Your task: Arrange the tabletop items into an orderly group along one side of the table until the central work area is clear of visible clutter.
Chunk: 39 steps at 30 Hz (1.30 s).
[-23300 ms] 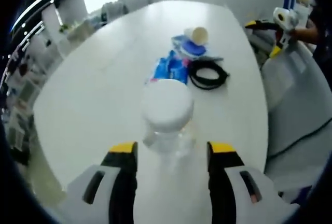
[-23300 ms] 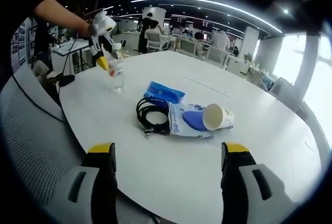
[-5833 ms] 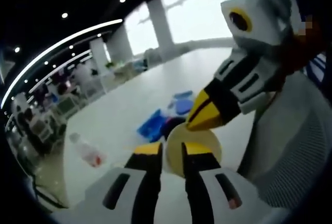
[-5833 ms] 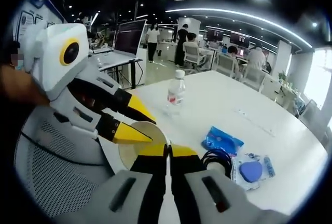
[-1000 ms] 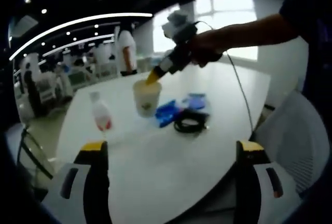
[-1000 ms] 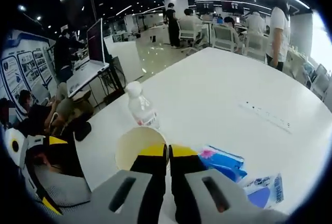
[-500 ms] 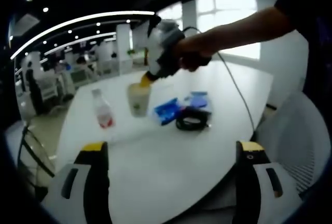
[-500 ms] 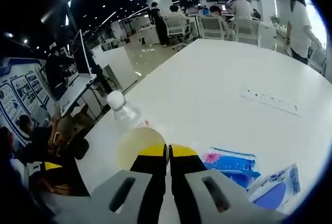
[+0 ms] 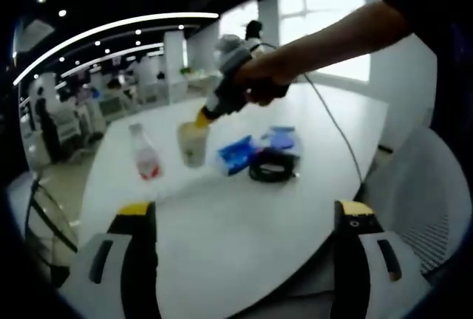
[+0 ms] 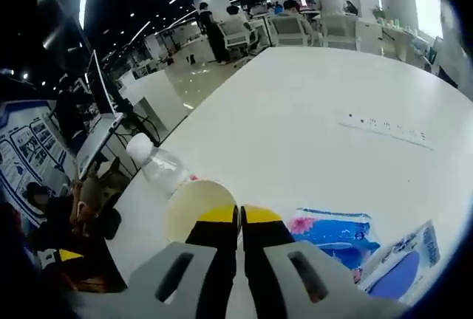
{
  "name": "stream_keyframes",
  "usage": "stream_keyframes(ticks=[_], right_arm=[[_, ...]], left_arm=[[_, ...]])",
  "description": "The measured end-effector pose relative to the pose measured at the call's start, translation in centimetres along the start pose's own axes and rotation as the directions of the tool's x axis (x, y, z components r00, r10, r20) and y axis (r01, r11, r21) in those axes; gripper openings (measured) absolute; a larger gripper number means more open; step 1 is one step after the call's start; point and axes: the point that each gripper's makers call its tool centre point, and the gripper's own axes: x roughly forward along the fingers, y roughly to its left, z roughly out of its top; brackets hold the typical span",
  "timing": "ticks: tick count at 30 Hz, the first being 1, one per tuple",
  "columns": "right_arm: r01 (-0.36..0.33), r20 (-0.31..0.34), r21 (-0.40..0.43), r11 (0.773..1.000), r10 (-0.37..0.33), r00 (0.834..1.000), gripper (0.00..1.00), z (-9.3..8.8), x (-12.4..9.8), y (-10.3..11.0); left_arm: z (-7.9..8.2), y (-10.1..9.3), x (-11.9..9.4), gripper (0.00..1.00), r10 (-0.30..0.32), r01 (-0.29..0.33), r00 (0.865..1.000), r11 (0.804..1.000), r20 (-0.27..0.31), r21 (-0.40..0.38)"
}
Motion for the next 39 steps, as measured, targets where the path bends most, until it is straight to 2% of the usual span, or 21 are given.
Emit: stream_keyframes(ticks=[21,39], right_arm=[[0.023,-0.039,0.022,0.999,-0.022,0.999,0.01,-1.0,3.3,-0.1],[0.041,-0.077,0.02,0.999,-0.04,0.996,0.01,-2.2,5.3,-0.6]], left_arm=[[-0.6,0.5,0.0,0.95,0.016,-0.016,0.999,1.0,-0.032,0.004],[-1.1,0.7,0.0,0.94,0.027,-0.027,0.998,1.0,-0.048,0.017]])
